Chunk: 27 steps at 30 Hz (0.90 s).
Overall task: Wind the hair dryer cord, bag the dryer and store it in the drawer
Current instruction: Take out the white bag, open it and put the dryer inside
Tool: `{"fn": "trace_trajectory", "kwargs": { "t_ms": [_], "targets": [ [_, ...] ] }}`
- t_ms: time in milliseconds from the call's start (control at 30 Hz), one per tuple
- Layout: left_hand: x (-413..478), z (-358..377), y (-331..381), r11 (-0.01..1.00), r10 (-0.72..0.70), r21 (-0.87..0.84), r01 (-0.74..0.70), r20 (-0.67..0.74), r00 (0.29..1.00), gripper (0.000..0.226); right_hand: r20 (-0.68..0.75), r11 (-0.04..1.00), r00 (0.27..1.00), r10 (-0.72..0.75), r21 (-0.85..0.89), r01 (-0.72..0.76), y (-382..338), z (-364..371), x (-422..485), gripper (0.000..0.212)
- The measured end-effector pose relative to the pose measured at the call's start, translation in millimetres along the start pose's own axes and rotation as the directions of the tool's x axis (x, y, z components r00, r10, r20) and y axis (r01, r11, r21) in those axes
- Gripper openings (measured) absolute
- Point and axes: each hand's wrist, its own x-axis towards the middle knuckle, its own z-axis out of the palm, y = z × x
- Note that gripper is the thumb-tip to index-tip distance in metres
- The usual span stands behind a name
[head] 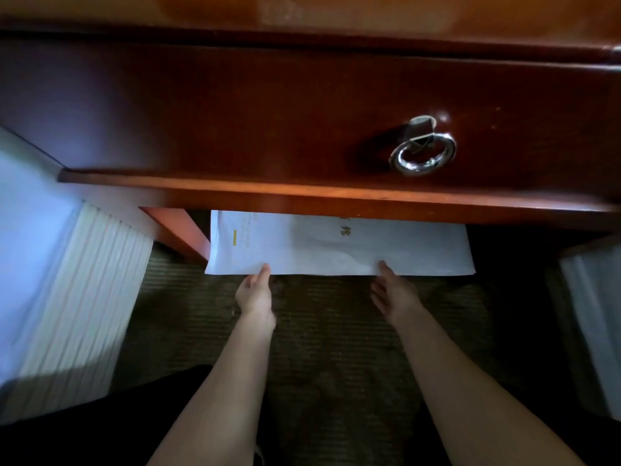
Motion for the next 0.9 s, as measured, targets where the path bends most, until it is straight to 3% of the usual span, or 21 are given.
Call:
{"fn": "trace_trajectory", "kwargs": {
  "t_ms": [100, 200, 433, 567, 633, 700, 800, 900],
  "targets": [
    [-6.3, 2.4, 1.4, 0.998, 0.014, -0.056, -0.014, 0.006, 1.0, 0.006, -0.015, 0.998, 1.0, 0.005, 0.063, -0.004, -1.9, 2.0, -2.2, 0.009],
    [-19.1, 1.0, 5.3, 0.991, 0.03, -0.13, -0.025, 0.032, 0.999, 0.004, -0.004, 0.992, 1.0, -0.021, 0.122, 0.021, -2.3, 0.4, -11.2, 0.003],
    [-73.7, -19.7, 18.3, 0.968, 0.127, -0.223, -0.119, 0.025, 0.992, 0.027, 0.144, 0.947, 0.982, -0.122, 0.314, 0.071, 0.2, -22.6, -69.2, 0.008],
    [-115.5, -38.0, 27.4, 0.934, 0.255, -0.262, -0.242, 0.016, 0.967, 0.028, 0.07, 0.918, 0.946, -0.315, 0.274, 0.285, 0.8, -34.4, -119.1, 0.023],
    [-139.6, -51.4, 32.8, 0.903, 0.344, -0.269, -0.333, -0.01, 0.939, 0.015, 0.052, 0.876, 0.89, -0.453, 0.211, 0.434, 0.5, -40.9, -149.7, 0.011],
    [-167.3, -66.9, 38.4, 0.86, 0.429, -0.296, -0.415, -0.018, 0.903, 0.005, 0.055, 0.798, 0.807, -0.588, 0.202, 0.568, -1.2, -48.3, -186.5, 0.022],
    [-199.5, -83.4, 50.1, 0.776, 0.561, -0.337, -0.533, -0.018, 0.828, 0.021, 0.091, 0.693, 0.691, -0.717, 0.191, 0.695, -6.5, -61.2, -233.8, 0.048],
    [-240.5, -99.2, 70.6, 0.68, 0.685, -0.369, -0.634, 0.011, 0.728, 0.024, 0.127, 0.614, 0.6, -0.79, 0.167, 0.772, -12.8, -81.6, -283.0, 0.041]
  ]
}}
